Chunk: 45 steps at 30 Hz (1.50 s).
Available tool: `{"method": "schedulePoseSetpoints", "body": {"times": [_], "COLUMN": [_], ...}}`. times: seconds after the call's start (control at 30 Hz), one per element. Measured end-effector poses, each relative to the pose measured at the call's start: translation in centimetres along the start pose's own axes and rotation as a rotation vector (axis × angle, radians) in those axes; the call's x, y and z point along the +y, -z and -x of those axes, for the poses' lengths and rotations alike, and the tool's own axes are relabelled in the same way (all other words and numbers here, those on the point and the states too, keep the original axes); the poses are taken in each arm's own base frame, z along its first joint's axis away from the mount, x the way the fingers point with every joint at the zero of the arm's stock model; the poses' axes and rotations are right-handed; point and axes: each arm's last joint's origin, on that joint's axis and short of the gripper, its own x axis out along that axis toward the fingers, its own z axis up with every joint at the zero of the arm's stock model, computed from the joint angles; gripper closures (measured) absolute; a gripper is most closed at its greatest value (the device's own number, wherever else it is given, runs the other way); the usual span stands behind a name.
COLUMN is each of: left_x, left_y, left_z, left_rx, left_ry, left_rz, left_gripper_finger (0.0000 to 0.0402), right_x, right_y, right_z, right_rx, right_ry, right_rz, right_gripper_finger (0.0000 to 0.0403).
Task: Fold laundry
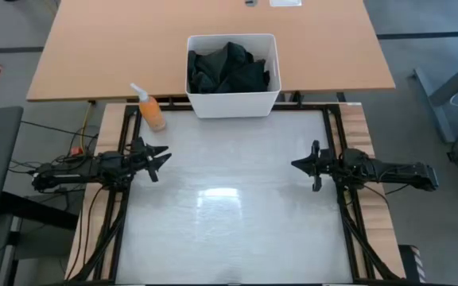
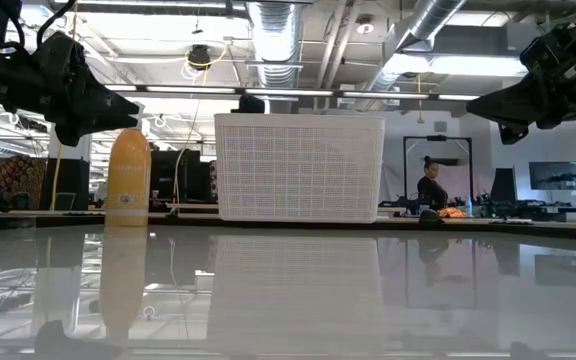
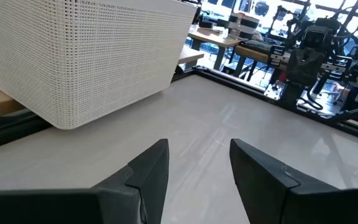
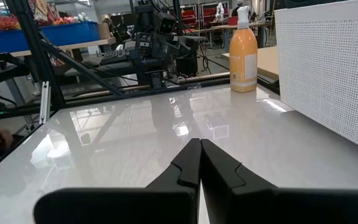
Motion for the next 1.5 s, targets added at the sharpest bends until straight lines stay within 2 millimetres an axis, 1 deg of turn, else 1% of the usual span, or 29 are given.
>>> {"method": "schedulePoseSetpoints", "body": {"times": [0.9, 1.07, 1.23, 1.37, 1.4, 1.5], "left_x": [0.0, -0.08, -0.09, -0.04, 0.01, 0.13], "left_y": [0.0, -0.3, -0.35, -0.52, -0.51, -0.7], "left_z": [0.0, -0.04, -0.05, -0.03, -0.02, 0.0], "left_rx": [-0.001, -0.045, -0.05, -0.068, -0.071, -0.103], "left_ry": [0.0, 0.003, 0.002, -0.02, -0.034, -0.082], "left_rz": [0.001, 0.011, 0.034, 0.104, 0.118, 0.174], "left_gripper_finger": [0.0242, 0.0242, 0.0242, 0.0242, 0.0242, 0.0242], "right_x": [0.0, 0.0, 0.0, 0.0, 0.0, -0.07], "right_y": [-0.01, 0.0, 0.0, 0.0, -0.03, -0.46], "right_z": [0.0, 0.0, 0.0, 0.0, 0.0, -0.03], "right_rx": [0.0, 0.0, 0.0, 0.0, -0.003, -0.064], "right_ry": [0.0, 0.0, 0.0, 0.0, 0.0, 0.023], "right_rz": [0.0, 0.0, 0.0, 0.0, 0.005, 0.17], "right_gripper_finger": [0.0367, 0.0367, 0.0367, 0.0367, 0.0367, 0.0367]}}
